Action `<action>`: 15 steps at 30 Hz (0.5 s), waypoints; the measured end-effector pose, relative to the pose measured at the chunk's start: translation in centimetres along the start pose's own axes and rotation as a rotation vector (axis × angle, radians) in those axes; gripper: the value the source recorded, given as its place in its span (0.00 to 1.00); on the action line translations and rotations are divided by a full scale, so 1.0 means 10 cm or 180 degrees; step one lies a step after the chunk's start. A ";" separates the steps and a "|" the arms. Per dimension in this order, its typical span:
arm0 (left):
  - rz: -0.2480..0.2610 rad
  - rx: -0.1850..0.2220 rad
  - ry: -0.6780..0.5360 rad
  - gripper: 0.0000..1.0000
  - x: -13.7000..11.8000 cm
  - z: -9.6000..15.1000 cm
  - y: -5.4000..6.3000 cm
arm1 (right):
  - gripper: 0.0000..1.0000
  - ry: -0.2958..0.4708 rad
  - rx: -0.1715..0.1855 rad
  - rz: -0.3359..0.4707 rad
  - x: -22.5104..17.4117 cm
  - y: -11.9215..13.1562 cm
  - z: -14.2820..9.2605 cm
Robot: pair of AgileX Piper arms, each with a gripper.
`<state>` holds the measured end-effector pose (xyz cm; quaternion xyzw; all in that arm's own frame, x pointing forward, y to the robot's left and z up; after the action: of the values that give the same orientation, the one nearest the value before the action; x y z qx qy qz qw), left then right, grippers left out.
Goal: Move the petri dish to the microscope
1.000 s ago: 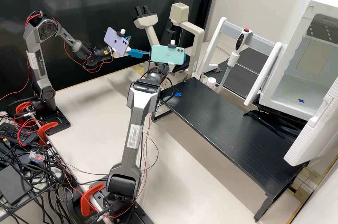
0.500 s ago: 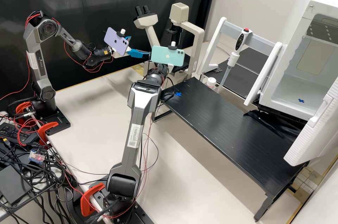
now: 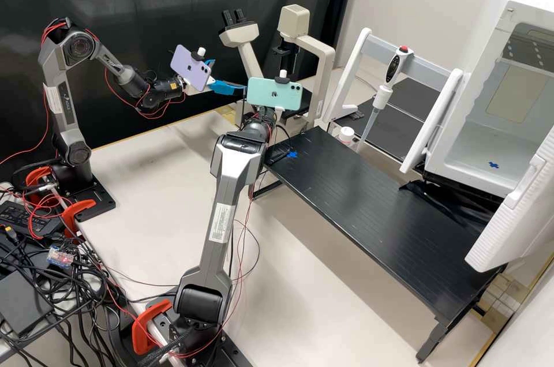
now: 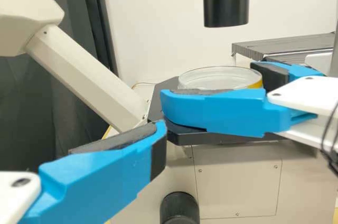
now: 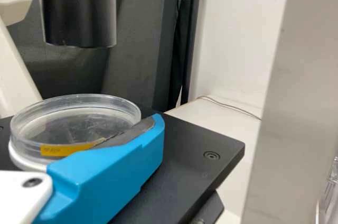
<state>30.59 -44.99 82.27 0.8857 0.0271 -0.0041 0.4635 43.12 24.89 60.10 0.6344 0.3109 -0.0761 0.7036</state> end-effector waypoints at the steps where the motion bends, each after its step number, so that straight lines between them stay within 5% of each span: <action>1: 0.0000 0.0000 0.0000 1.00 0.00 0.00 0.00 | 1.00 0.0036 0.0003 0.0011 -0.04 0.01 0.00; 15: 0.0000 0.0000 0.0000 1.00 0.00 0.00 0.00 | 1.00 0.0438 0.0061 0.0018 -0.91 0.03 -0.04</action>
<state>30.59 -44.99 82.27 0.8857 0.0271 -0.0041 0.4635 35.91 22.75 65.21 0.6457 0.3559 -0.0333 0.6748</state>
